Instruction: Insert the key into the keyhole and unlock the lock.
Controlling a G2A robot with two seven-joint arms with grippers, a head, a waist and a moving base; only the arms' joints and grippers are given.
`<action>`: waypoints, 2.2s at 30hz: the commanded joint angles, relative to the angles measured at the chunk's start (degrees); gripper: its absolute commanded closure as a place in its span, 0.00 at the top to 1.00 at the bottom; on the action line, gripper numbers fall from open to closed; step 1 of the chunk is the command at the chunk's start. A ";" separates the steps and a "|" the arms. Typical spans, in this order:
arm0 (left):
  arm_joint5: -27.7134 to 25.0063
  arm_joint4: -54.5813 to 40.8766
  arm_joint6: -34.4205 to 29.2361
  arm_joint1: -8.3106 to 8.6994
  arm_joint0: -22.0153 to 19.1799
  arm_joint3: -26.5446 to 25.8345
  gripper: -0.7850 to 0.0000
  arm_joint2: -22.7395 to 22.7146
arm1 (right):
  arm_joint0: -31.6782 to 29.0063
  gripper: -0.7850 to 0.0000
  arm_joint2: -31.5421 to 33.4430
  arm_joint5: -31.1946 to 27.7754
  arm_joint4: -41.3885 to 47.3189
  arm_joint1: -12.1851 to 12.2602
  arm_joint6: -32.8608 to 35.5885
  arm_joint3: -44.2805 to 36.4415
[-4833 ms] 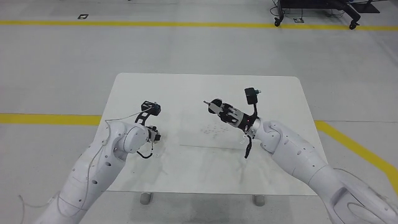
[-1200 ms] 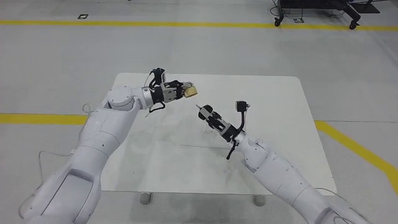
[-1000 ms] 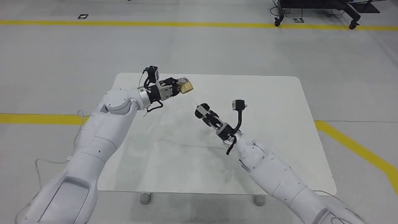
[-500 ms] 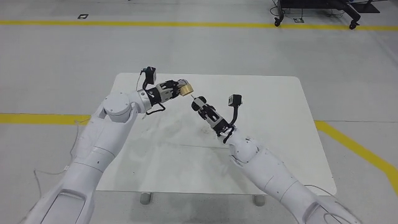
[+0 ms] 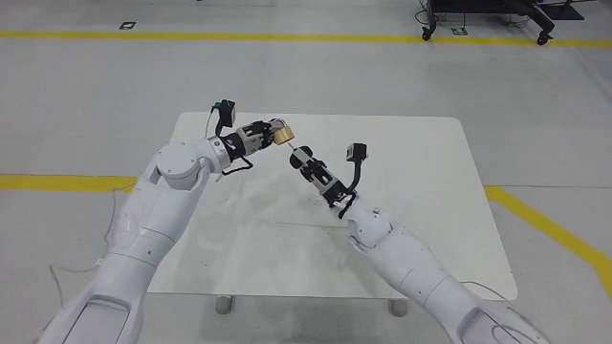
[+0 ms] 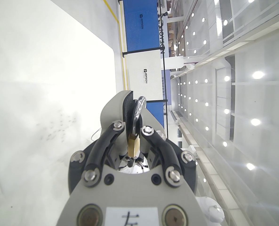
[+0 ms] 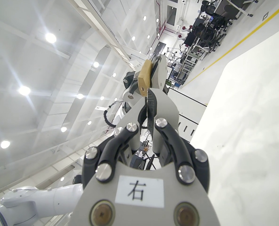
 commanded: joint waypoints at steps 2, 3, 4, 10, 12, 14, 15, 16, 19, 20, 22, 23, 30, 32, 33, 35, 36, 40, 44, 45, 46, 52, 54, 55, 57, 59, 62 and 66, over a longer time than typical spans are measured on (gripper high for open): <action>-0.76 -0.46 0.56 0.04 0.71 -0.77 0.00 -0.66 | -0.24 0.00 0.55 -0.24 -0.29 -0.28 0.28 0.09; -0.81 -0.47 0.45 0.05 0.79 -0.83 0.00 -0.73 | -0.26 0.00 0.64 -0.20 -0.56 -0.33 0.26 0.12; -0.73 -0.06 0.53 0.08 0.84 -0.90 0.00 -0.84 | -0.35 0.00 0.81 -0.15 -0.88 -0.46 0.31 0.10; 0.44 1.42 0.68 -0.09 0.78 -1.27 0.00 -0.23 | -0.56 0.00 1.78 0.15 -1.39 -0.98 0.76 -0.11; 0.87 1.20 0.25 -0.18 0.59 -1.03 0.00 -0.13 | -0.50 0.00 2.12 0.24 -1.79 -1.13 0.98 -0.04; 0.86 1.20 0.16 -0.23 0.44 -0.81 0.00 -0.13 | -0.44 0.00 2.48 0.42 -2.36 -1.24 0.70 0.10; 0.81 1.21 0.10 -0.27 0.36 -0.66 0.00 -0.13 | -0.44 0.00 2.71 0.75 -2.71 -1.35 0.49 0.20; 0.75 1.16 -0.01 -0.30 0.31 -0.59 0.00 -0.14 | -0.40 0.00 2.92 1.12 -2.90 -1.44 0.25 0.32; 0.66 1.22 -0.10 -0.38 0.20 -0.32 0.00 -0.17 | -0.44 0.00 3.43 1.45 -3.27 -1.72 -0.30 0.50; 0.63 1.39 -0.14 -0.40 0.16 -0.31 0.00 -0.12 | -0.46 0.00 3.59 1.40 -3.46 -1.81 -0.40 0.58; 0.51 1.55 -0.07 -0.46 0.12 -0.26 0.00 -0.06 | -0.51 0.00 3.76 1.40 -3.91 -2.00 -0.40 0.61; 0.45 1.77 0.02 -0.50 0.08 -0.26 0.00 0.03 | -0.55 0.00 3.75 1.53 -4.15 -2.11 -0.22 0.59; -0.05 2.62 0.67 -0.72 0.19 -0.53 0.00 0.25 | -0.72 0.00 4.44 2.56 -4.30 -2.74 0.36 0.71; -0.47 2.98 0.93 -0.73 0.36 -0.82 0.00 0.24 | -0.75 0.00 4.93 2.53 -4.57 -2.81 -0.09 0.74; -0.73 3.25 1.18 -0.73 0.47 -1.00 0.00 0.20 | -0.88 0.00 5.15 2.55 -4.69 -2.86 -0.33 0.69; -1.14 4.29 2.23 -0.71 0.73 -1.41 0.00 0.16 | -1.03 0.00 5.52 2.85 -5.75 -2.96 -1.17 0.64; -1.05 5.00 2.74 -0.71 0.89 -1.74 0.00 0.21 | -1.13 0.00 5.66 3.26 -6.56 -3.06 -1.75 0.52; -0.95 8.87 5.04 -0.63 1.22 -3.05 0.00 0.61 | -1.45 0.00 5.82 4.55 -7.83 -3.42 -2.78 0.14; -0.68 10.71 6.61 -0.62 2.11 -4.66 0.00 0.71 | -1.56 0.00 6.24 5.50 -8.10 -3.73 -2.74 0.02; -0.64 10.85 6.67 -0.61 2.24 -4.87 0.00 0.62 | -1.60 0.00 6.39 5.69 -8.33 -3.78 -2.82 0.06; -0.73 11.41 6.99 -0.58 2.32 -5.10 0.00 0.55 | -1.65 0.00 6.54 5.84 -8.57 -3.83 -2.96 0.03; -0.28 12.29 6.62 -0.60 2.98 -6.15 0.00 0.48 | -2.04 0.00 7.37 6.69 -11.29 -4.20 -5.01 -0.22; 0.01 12.07 5.92 -0.64 2.95 -6.10 0.00 0.57 | -2.10 0.00 7.52 6.82 -11.56 -4.31 -5.02 -0.40; 0.09 11.84 5.48 -0.68 2.90 -6.02 0.00 0.60 | -2.13 0.00 7.60 6.88 -11.69 -4.38 -5.00 -0.56; 0.00 11.91 5.38 -0.73 2.78 -5.86 0.00 0.62 | -2.17 0.00 7.86 6.94 -11.88 -4.50 -4.97 -0.75; 0.01 10.92 4.79 -0.81 2.75 -5.58 0.00 0.45 | -2.36 0.45 8.17 6.81 -11.43 -4.62 -4.80 -0.93; -0.30 8.56 3.47 -0.80 2.60 -4.77 0.00 -0.58 | -2.13 1.00 9.11 6.82 -11.91 -4.59 -4.99 -0.58; -0.77 4.49 0.24 -0.77 2.48 -3.68 0.00 -1.91 | -2.13 1.00 9.11 6.82 -11.91 -4.59 -4.99 -0.58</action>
